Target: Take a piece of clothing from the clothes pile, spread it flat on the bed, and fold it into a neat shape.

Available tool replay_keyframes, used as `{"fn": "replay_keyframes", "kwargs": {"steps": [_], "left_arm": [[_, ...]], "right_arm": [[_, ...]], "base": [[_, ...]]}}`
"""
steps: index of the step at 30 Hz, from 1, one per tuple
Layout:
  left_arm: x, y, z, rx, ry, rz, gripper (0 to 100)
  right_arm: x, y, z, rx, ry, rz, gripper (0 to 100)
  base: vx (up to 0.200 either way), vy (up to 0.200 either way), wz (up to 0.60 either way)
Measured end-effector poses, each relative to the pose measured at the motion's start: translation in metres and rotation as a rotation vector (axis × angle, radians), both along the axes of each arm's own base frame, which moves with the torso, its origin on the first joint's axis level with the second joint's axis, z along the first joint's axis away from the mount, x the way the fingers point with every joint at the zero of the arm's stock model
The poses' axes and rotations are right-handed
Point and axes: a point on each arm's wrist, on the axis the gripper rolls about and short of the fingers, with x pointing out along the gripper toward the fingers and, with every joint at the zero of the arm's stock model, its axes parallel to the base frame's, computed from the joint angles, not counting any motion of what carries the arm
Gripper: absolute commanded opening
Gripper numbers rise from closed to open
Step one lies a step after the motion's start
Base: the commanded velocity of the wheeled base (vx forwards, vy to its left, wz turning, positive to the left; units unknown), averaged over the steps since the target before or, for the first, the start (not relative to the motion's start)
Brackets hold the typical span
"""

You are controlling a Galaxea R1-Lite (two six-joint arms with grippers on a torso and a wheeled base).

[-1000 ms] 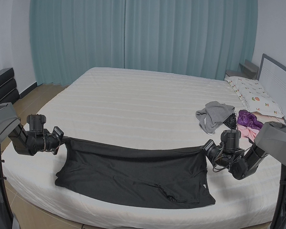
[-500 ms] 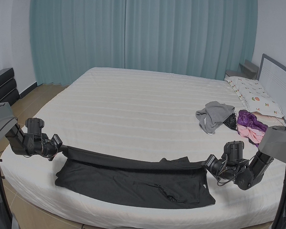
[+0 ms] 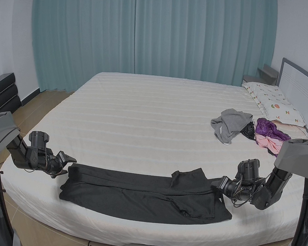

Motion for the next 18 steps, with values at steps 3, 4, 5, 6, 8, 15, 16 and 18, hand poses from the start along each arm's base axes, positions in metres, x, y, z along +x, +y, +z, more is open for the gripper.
{"fn": "replay_keyframes", "kwargs": {"steps": [3,4,5,6,8,15,16,18], "left_arm": [[0.0,0.0,0.001,-0.001,0.0,0.002,100],[0.0,0.0,0.002,-0.001,-0.004,0.004,100],[0.001,0.001,0.003,-0.001,-0.008,0.006,100],[0.002,0.001,0.005,0.0,-0.014,0.007,100],[0.005,0.002,0.007,0.002,-0.026,0.01,100],[0.02,-0.001,0.012,0.062,-0.059,0.045,100],[0.023,-0.003,0.01,0.077,-0.062,0.052,100],[0.029,-0.008,0.006,0.101,-0.06,0.056,100]], "right_arm": [[0.004,-0.003,0.004,0.012,-0.019,-0.004,100],[0.006,-0.005,0.007,0.021,-0.029,-0.003,100],[0.008,-0.006,0.009,0.027,-0.037,-0.003,100],[0.01,-0.008,0.011,0.033,-0.044,-0.004,100],[0.014,-0.01,0.014,0.039,-0.058,-0.007,100],[0.034,-0.021,0.013,0.029,-0.051,-0.035,100],[0.037,-0.023,0.011,0.027,-0.047,-0.039,100],[0.042,-0.025,0.008,0.026,-0.04,-0.043,100]], "base": [[0.0,0.0,0.0],[0.0,0.0,0.0],[0.0,0.0,0.0],[0.0,0.0,0.0],[0.0,0.0,0.0],[0.0,0.0,0.0],[0.0,0.0,0.0],[0.0,0.0,0.0]]}}
